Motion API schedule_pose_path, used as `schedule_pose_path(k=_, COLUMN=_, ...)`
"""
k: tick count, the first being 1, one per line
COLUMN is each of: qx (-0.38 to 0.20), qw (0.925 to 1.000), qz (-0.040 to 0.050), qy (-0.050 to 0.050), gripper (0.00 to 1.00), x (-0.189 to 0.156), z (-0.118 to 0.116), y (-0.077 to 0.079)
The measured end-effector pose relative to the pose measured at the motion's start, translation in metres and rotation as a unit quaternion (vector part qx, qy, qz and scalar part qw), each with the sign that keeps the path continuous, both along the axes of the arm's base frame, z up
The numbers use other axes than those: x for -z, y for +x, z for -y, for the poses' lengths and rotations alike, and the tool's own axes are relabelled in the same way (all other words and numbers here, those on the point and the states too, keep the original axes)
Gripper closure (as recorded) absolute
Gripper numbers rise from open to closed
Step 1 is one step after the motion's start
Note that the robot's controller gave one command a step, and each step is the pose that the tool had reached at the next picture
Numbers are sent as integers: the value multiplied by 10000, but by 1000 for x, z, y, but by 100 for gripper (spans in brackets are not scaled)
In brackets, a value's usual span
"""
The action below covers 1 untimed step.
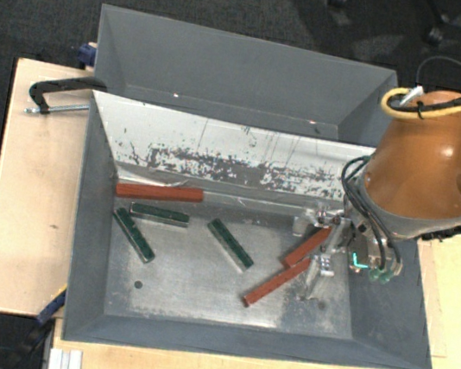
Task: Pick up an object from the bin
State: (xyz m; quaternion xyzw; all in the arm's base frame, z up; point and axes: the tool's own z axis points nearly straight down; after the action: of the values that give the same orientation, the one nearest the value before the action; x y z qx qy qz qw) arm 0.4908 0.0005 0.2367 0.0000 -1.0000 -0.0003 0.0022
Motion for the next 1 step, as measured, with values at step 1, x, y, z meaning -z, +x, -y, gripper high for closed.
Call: schedule_pose_path(k=1, qx=-772, qw=9970, qz=-7, qy=9, gripper=0, x=160, z=-43, y=6)
